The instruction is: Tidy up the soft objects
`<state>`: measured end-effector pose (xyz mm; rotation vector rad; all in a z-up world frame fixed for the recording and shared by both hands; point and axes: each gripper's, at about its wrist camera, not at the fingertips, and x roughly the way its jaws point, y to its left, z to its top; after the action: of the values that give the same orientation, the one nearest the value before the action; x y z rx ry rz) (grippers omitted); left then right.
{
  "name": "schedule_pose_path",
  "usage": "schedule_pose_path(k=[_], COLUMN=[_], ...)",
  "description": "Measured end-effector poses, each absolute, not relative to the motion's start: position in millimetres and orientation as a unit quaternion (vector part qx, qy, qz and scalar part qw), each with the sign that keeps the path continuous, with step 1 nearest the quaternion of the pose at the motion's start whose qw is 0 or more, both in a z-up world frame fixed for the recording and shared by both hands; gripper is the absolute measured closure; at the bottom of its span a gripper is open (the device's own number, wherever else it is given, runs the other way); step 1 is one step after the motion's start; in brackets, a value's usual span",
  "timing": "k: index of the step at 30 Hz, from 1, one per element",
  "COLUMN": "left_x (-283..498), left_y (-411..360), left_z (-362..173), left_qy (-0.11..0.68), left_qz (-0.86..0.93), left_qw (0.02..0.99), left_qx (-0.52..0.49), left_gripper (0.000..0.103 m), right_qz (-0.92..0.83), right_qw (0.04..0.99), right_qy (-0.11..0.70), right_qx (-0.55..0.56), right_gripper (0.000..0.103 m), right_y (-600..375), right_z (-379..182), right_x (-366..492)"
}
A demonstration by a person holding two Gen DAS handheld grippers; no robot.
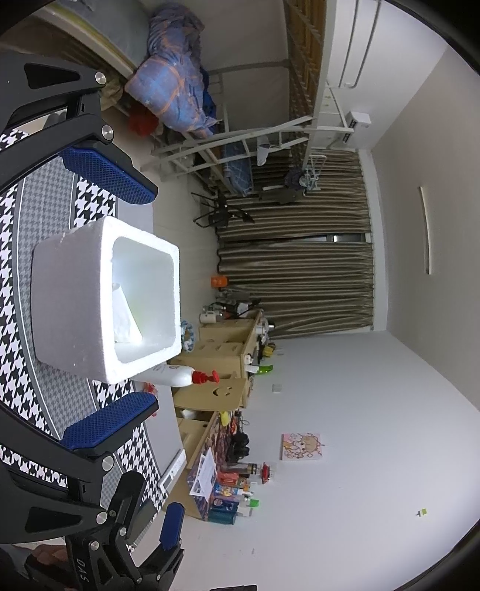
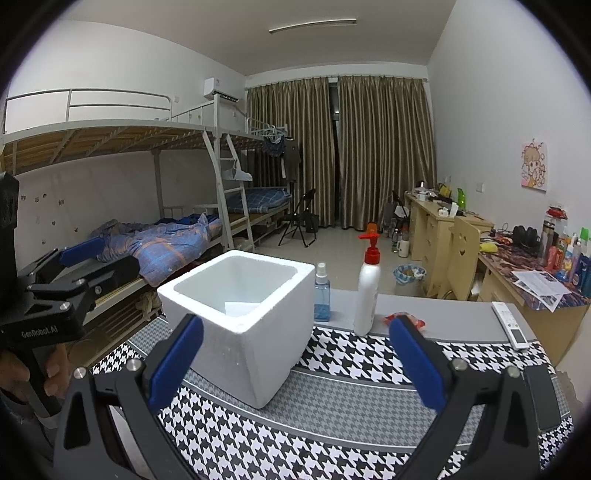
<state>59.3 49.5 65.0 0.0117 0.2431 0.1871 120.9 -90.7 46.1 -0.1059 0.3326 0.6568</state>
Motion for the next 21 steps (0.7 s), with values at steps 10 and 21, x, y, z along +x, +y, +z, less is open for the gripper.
schedule_pose_path(k=[10,21], left_x=[49,41], left_y=[48,49], left_z=[60,45], left_qy=[0.108,0.108], left_qz=[0.091,0.088], left_qw=[0.99,0.99], left_qx=[-0.004,-0.021], left_gripper=[0.001,0.001], right_qz=[0.319,0.311], right_qw=[0.934,0.939], right_qy=[0.152,0.14], right_qx=[-0.052,-0.045], right_gripper=[0.001,0.001], right_y=[-98,-105], right_z=[39,26], right_x=[111,99])
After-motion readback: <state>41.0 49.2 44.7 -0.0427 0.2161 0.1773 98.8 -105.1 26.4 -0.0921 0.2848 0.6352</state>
